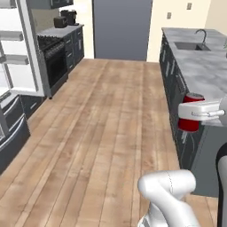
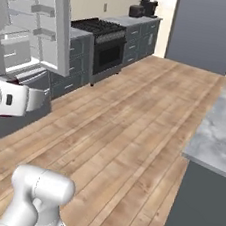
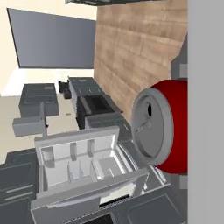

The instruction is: Open the fridge, grab two sodas, and place both sodas inside the bowl with ice on the dining counter.

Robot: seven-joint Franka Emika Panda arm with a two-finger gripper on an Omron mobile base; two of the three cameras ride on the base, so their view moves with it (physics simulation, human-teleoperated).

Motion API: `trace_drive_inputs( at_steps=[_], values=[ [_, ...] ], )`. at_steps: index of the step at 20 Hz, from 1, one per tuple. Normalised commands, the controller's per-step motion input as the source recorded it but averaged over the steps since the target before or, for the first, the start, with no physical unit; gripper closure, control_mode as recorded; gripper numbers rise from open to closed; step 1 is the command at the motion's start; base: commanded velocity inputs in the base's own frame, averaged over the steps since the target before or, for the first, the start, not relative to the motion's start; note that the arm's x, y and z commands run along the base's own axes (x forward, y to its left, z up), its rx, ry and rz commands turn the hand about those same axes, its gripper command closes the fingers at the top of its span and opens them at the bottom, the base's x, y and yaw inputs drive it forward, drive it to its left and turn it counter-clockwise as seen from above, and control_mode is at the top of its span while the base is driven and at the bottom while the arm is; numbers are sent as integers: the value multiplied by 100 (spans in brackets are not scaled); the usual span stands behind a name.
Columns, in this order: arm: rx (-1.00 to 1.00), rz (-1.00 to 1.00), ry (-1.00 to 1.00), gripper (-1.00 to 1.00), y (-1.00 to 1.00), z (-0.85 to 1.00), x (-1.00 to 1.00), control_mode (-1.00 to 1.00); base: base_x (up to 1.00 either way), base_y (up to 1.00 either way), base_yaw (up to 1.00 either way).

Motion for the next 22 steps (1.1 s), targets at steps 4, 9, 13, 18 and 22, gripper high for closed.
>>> trace_drive_inputs(
  at_steps=[4, 9, 13, 18, 22],
  values=[
    [0, 0, 0, 100, 0, 0, 0, 100, -66, -100, -4],
    [0, 0, 0, 100, 0, 0, 0, 100, -52, -100, -1],
    [0, 0, 0, 100, 0, 0, 0, 100, -44, -100, 0],
    [0, 0, 0, 100, 0, 0, 0, 100, -39, -100, 0],
    [0, 0, 0, 100, 0, 0, 0, 100, -34, -100, 0]
  ],
)
